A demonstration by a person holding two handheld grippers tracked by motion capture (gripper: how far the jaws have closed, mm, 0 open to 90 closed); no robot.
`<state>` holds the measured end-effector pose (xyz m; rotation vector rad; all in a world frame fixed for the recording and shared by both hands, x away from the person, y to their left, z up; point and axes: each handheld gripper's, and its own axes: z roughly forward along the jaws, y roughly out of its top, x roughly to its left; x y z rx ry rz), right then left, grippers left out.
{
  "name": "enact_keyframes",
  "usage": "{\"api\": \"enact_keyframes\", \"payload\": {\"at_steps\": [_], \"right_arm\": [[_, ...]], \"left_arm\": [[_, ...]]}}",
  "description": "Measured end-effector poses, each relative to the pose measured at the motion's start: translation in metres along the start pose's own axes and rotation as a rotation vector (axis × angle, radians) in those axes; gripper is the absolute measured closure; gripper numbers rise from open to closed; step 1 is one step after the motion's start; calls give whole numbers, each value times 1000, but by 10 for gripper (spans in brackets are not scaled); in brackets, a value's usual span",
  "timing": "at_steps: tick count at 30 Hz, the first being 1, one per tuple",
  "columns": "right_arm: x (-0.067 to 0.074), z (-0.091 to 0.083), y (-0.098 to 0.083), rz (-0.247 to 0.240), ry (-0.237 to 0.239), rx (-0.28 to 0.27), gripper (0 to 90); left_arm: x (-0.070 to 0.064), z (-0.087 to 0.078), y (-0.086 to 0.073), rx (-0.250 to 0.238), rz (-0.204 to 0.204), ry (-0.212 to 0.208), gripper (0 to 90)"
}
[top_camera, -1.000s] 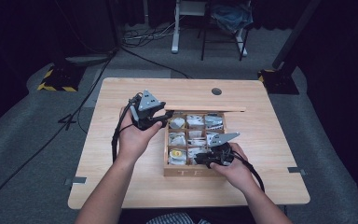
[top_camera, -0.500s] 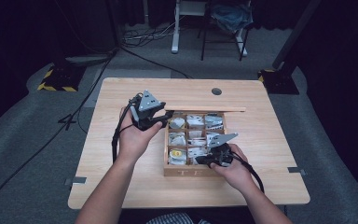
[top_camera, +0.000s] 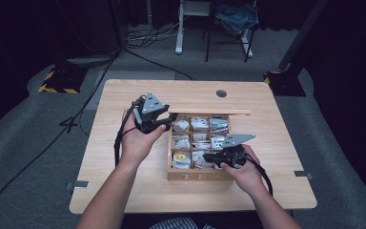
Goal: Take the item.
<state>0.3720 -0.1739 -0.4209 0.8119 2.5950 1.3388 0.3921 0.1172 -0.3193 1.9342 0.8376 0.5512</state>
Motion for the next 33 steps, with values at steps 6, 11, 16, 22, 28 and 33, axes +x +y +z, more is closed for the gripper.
{"api": "enact_keyframes", "payload": {"at_steps": [6,11,16,22,28,33], "right_arm": [[0,-11,1,12,5,-73,900],[0,-18,4,18,18,-122,900],[3,-25,6,5,12,-167,900],[4,-33,8,-1,2,-206,900],[3,-41,8,6,-9,-235,900],[1,-47,9,9,-16,-247,900]], "left_arm": [[0,0,0,-1,-3,0,587],[0,0,0,0,-1,-1,587],[0,0,0,0,-1,-2,587],[1,0,1,1,-2,-2,587],[1,0,2,7,0,-2,588],[1,0,3,8,-4,-1,589]]}}
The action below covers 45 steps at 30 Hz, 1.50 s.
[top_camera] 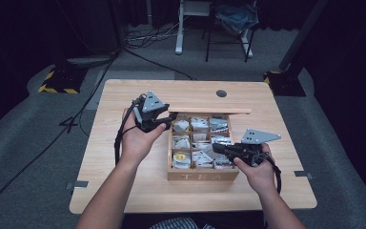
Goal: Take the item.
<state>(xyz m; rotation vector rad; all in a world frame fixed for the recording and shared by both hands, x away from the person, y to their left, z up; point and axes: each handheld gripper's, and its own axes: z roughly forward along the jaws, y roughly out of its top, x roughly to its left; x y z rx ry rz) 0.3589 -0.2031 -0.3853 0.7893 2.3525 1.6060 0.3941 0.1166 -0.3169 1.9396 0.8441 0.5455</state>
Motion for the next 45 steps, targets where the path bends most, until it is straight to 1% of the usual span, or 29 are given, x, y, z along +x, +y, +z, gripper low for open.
{"api": "enact_keyframes", "payload": {"at_steps": [2,3,4,5,10,11,13,15,18,19,21,22,24,25,27,30,34,37,38,39,41,43,44,45], "right_arm": [[-1,-3,1,0,-5,-7,900],[-3,-6,3,-6,-9,10,900],[-3,-6,3,-6,-9,10,900],[-4,-11,3,-16,-30,9,900],[-11,-24,4,-6,-60,-14,900],[-11,-24,4,-6,-60,-14,900],[-15,-32,5,-4,-80,-24,900],[-15,-33,5,-2,-86,-26,900],[-21,-42,5,-3,-117,-33,900],[-21,-42,5,-3,-117,-33,900],[-23,-46,5,-1,-132,-40,900],[-26,-50,5,0,-152,-40,900],[-28,-52,4,2,-158,-41,900],[-31,-55,3,7,-172,-39,900],[-33,-57,2,11,-178,-33,900],[-37,-60,0,10,-204,-20,900],[-43,-65,-2,11,-237,-15,900],[-49,-69,-4,24,-263,-19,900],[-49,-69,-4,24,-263,-19,900],[-52,-71,-6,25,-287,-15,900],[-56,-74,-8,33,-311,-11,900],[-60,-77,-9,43,-325,-14,900],[-60,-77,-9,43,-325,-14,900],[-64,-79,-12,57,-344,-9,900]], "left_arm": [[0,0,0,-2,-2,0,589],[0,0,0,-3,-3,1,589],[0,0,0,-3,-3,1,589],[0,0,1,2,0,3,589],[0,0,1,5,0,2,589],[0,0,1,5,-1,2,589],[0,0,1,4,-1,3,589],[0,1,1,3,-1,5,589],[-1,1,2,6,4,10,587],[-1,1,2,6,4,10,587],[-1,1,2,6,5,10,587],[-1,1,2,6,6,11,587],[-1,1,1,6,4,11,587],[-1,1,1,6,5,12,585],[-2,1,0,4,3,12,585],[-2,1,0,4,4,13,584],[-2,1,0,3,3,11,583],[-2,1,0,4,3,12,583],[-2,1,0,4,3,12,582],[-2,1,0,4,3,12,583],[-2,1,0,4,3,11,582],[-2,1,0,4,3,13,583],[-2,1,0,4,3,13,583],[-2,1,0,3,3,13,583]]}}
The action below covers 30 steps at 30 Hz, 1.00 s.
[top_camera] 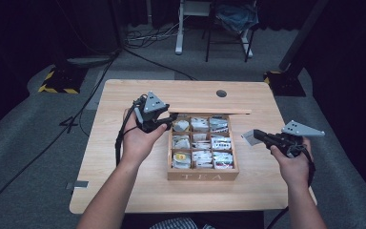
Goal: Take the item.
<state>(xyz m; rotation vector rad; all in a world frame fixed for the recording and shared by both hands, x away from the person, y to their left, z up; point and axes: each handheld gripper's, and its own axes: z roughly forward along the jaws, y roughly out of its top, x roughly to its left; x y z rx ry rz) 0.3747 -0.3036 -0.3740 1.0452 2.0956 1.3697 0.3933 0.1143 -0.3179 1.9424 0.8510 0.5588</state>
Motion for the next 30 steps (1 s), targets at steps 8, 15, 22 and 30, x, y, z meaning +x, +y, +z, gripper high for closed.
{"api": "enact_keyframes", "payload": {"at_steps": [8,15,22,30], "right_arm": [[-13,7,-11,23,-38,25,900],[-27,16,-25,54,-82,52,900],[-39,25,-38,92,-114,76,900],[-47,33,-50,123,-117,100,900]], "left_arm": [[0,1,0,-1,2,1,580],[-1,1,0,0,1,3,578],[0,1,-1,2,1,1,575],[0,1,-1,4,0,-1,575]]}}
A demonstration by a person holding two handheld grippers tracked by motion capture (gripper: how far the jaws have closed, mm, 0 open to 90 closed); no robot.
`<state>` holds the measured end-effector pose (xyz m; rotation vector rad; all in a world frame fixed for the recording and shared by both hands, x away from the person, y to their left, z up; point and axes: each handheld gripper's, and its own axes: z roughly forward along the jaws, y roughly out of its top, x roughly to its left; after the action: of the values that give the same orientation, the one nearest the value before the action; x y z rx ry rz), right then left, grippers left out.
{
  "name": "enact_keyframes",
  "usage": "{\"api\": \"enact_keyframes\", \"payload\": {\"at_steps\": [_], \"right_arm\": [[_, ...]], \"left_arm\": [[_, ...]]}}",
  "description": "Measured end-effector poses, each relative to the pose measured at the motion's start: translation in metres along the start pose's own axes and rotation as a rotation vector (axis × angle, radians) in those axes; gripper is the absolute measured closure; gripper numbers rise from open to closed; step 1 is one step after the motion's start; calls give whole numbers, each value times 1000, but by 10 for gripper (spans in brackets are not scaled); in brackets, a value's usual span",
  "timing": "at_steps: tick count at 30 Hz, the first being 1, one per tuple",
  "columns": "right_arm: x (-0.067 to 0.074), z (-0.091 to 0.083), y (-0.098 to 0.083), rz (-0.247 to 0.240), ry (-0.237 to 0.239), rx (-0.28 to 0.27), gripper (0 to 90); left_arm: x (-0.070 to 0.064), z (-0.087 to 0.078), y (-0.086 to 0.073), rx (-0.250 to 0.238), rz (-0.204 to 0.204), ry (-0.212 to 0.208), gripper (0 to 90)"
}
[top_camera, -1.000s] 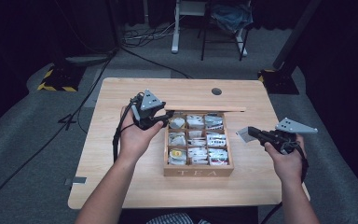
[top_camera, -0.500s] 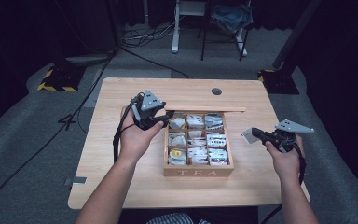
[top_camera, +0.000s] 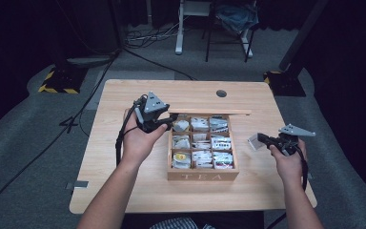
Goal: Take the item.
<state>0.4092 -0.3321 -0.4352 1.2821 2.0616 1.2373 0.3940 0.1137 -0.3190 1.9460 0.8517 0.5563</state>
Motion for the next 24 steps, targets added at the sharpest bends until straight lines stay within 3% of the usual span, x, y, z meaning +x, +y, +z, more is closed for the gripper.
{"api": "enact_keyframes", "payload": {"at_steps": [24], "right_arm": [[-16,14,-17,73,-16,38,900]], "left_arm": [[0,0,0,6,0,1,574]]}}
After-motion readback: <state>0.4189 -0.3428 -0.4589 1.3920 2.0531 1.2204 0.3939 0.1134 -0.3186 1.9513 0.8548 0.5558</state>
